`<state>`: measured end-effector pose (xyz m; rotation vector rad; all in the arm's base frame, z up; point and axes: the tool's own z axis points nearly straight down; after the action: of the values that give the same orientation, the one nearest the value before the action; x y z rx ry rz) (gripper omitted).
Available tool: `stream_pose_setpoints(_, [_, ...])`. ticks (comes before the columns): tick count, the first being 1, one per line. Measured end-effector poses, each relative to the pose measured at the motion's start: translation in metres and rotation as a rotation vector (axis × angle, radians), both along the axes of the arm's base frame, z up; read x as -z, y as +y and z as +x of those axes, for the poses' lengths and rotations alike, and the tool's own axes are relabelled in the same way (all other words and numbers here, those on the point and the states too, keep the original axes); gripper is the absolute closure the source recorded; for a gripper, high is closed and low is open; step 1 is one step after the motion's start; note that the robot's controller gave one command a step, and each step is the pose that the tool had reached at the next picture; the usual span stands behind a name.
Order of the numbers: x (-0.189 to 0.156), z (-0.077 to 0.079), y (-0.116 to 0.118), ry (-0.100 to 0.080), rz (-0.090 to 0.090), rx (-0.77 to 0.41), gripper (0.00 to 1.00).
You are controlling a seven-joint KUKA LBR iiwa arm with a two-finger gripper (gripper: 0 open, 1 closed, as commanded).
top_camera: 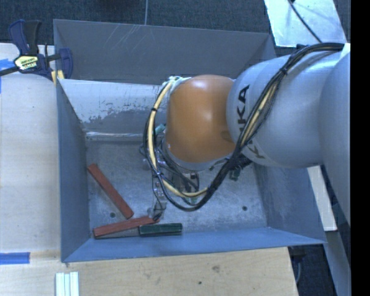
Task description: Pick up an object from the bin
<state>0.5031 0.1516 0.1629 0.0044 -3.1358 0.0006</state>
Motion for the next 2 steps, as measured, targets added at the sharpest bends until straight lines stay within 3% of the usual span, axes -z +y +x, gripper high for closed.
stream_pose_setpoints(1, [0.0905,-0.015,0.0269,-0.006,0.0,0.16,0.0])
stream_pose_setpoints(2, [0.0892,-0.014,0.0275,-0.009,0.003,0.162,1.0])
